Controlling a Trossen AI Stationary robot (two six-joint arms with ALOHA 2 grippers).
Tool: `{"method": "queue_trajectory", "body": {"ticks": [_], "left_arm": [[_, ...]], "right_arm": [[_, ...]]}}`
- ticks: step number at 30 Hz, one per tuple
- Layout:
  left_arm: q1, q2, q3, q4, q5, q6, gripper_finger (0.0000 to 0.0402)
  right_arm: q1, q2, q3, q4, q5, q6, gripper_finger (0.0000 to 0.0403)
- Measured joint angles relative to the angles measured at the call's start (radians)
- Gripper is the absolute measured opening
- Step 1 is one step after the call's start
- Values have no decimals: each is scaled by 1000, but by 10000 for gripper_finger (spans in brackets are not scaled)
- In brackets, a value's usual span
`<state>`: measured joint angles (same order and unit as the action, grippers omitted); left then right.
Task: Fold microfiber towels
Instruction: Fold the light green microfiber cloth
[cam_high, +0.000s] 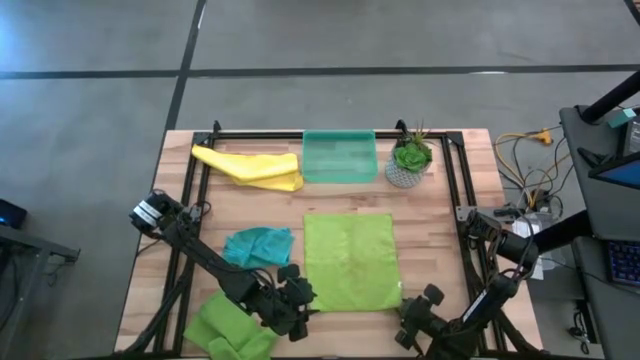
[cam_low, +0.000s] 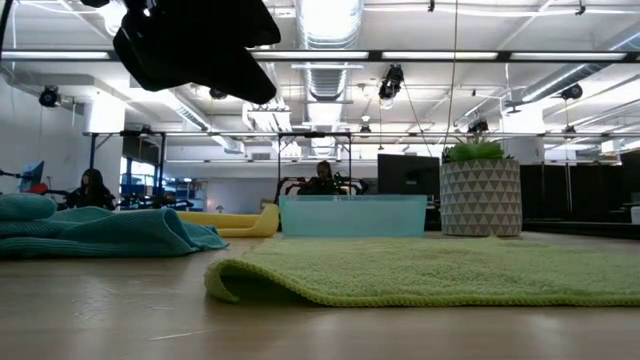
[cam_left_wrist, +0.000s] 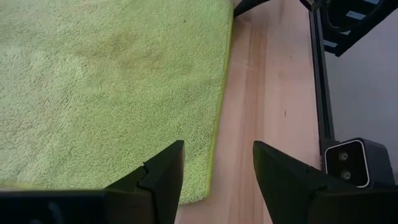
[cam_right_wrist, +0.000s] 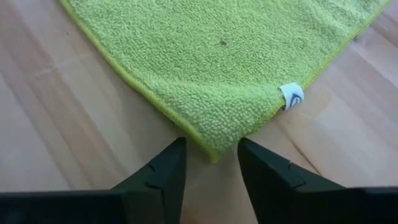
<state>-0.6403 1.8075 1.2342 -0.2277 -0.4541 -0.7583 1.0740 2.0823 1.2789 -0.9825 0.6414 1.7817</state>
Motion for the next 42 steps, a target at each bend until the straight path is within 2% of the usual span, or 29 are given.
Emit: {"method": "queue_trajectory", "body": {"ticks": [6,9,20,35,42], "left_arm": [[0,0,-4,-10,0,-48,175],[0,0,-4,-13,0,-49,175],[-1,0,-4,-15,-6,-50,176],[-2,1,-4,-17,-8,-50,176],[-2,1,-4,-18,-8,-50,176]], "right_arm": [[-6,0,8,-123,-25,143,114],[-8,0,12,-141,-24,157,108],[-10,0,61,-135,20,-28,113],[-19,-1,72,-140,31,-81,118],[-19,-1,72,-144,14,-245,118]]}}
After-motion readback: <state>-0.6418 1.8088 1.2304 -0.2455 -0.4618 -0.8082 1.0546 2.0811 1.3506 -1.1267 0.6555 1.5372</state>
